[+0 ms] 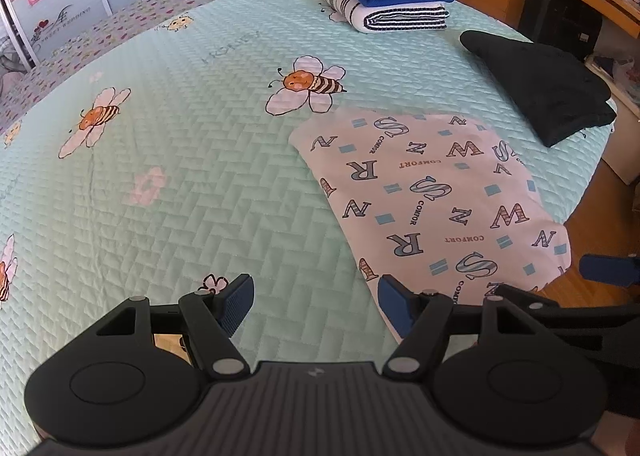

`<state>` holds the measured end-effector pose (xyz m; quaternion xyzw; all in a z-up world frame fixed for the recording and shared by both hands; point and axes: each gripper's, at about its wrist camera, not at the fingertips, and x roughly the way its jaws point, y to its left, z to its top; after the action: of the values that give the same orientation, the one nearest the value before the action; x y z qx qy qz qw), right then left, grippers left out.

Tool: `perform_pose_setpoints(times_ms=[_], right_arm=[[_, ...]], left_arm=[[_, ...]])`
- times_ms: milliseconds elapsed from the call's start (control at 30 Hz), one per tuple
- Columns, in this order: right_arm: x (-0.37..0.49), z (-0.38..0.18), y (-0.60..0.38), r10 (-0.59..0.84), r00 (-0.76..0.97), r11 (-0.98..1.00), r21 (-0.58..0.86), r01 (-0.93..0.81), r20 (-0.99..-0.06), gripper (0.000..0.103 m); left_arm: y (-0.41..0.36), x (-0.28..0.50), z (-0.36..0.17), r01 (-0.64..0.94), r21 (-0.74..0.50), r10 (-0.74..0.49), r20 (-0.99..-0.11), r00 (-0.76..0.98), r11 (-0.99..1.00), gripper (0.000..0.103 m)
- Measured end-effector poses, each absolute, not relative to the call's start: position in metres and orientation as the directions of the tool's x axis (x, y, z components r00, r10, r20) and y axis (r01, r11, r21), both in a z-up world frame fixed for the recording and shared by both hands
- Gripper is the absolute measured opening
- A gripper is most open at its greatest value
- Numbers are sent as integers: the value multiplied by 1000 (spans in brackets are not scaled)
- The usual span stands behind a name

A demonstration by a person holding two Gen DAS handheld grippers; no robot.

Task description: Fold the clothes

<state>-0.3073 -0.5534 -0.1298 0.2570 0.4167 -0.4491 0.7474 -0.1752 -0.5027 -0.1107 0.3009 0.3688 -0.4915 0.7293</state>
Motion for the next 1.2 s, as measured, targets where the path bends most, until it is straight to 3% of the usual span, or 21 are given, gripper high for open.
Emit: perform_pose_setpoints(times_ms=[767, 1200], right_arm=[[-308, -131, -553, -453, 261, 468, 22, 883, -852, 81], [-312, -117, -550, -540, 291, 458, 14, 889, -790, 81]], left_arm=[[-502, -175, -118, 948, 63, -488, -846, 216, 311, 71], [-500, -173, -110, 951, 64, -515, -828, 220, 303, 71]])
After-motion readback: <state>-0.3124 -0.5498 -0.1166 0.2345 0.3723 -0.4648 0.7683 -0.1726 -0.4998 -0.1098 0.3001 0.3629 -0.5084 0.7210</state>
